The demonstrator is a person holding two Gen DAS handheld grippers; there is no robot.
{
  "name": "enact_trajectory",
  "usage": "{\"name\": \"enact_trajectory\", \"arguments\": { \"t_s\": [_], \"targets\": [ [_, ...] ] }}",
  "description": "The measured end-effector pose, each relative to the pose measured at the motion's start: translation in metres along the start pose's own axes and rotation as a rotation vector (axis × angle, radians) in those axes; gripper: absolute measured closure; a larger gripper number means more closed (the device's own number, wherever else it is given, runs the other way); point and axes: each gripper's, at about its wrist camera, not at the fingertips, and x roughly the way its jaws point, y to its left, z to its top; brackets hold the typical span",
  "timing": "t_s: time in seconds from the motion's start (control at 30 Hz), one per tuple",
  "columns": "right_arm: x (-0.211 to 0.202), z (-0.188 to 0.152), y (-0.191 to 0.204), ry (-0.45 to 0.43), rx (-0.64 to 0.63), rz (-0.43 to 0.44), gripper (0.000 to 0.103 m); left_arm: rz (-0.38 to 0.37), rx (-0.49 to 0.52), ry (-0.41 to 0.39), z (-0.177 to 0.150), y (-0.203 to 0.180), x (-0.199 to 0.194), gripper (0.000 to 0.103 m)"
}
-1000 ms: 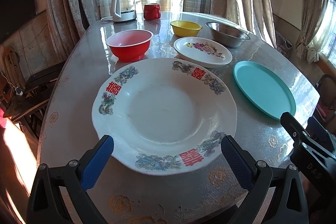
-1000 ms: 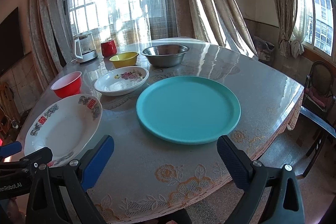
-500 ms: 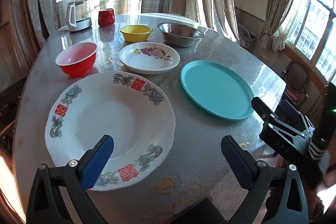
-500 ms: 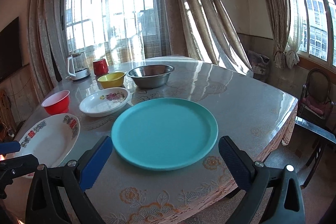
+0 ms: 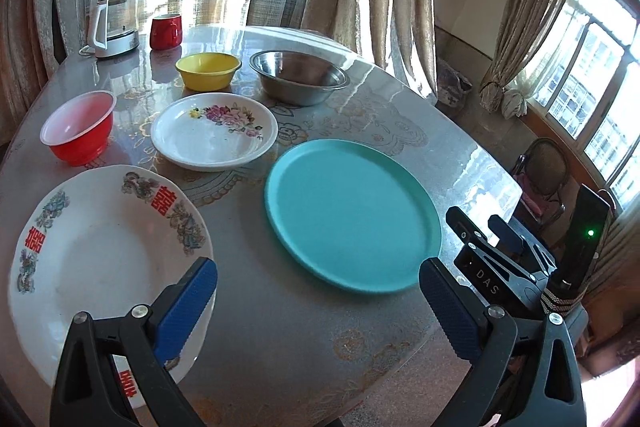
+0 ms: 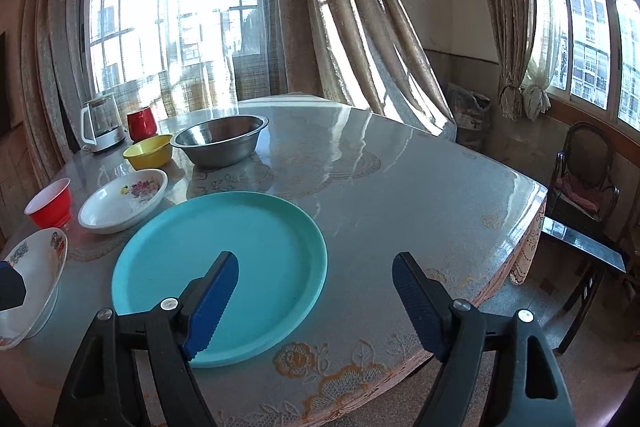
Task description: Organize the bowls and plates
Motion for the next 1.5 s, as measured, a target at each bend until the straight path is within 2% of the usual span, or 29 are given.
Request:
{"name": "enact_trajectory", "arguments": {
  "t_s": [0.07, 0.13, 0.3, 0.4, 0.57, 0.73, 0.83, 0.9, 1.07, 1.23, 1.5],
  "targets": [
    [0.011, 0.002, -0.009, 0.023, 0.026, 0.026, 0.039, -0.005, -0.004, 0.01, 0.0, -0.006, 0.01, 0.004],
    [0.019, 0.005, -0.015, 0.045, 0.046, 0.035, 0.044, -0.007, -0.008, 0.023, 0.0, -0.011, 0.02, 0.012],
    [0.031, 0.007, -0.017, 0.064, 0.027, 0.05, 0.047, -0.026, -0.027, 0.06, -0.01, -0.016, 0.039, 0.022],
    [0.037, 0.008, -0.014, 0.075, 0.007, 0.067, 0.051, -0.023, -0.034, 0.087, -0.016, -0.015, 0.05, 0.031],
    [0.052, 0.008, -0.013, 0.11, -0.004, 0.068, 0.059, -0.007, -0.082, 0.103, -0.024, -0.007, 0.063, 0.04],
    [0.061, 0.008, -0.011, 0.137, 0.008, 0.081, 0.067, 0.015, -0.087, 0.063, -0.022, -0.005, 0.068, 0.042],
    [0.065, 0.007, -0.009, 0.16, 0.021, 0.096, 0.071, 0.049, -0.06, 0.054, -0.02, -0.008, 0.069, 0.047],
    [0.069, 0.005, -0.008, 0.181, 0.039, 0.113, 0.077, 0.074, -0.045, 0.046, -0.02, -0.007, 0.07, 0.058],
    [0.068, 0.002, -0.006, 0.171, 0.052, 0.096, 0.078, 0.105, -0.045, 0.042, -0.018, 0.003, 0.069, 0.075],
    [0.066, 0.001, -0.003, 0.178, 0.051, 0.097, 0.082, 0.105, -0.061, 0.034, -0.02, 0.011, 0.065, 0.077],
    [0.062, -0.001, 0.001, 0.195, 0.064, 0.114, 0.082, 0.102, -0.049, 0.027, -0.032, 0.01, 0.053, 0.077]
  ]
}}
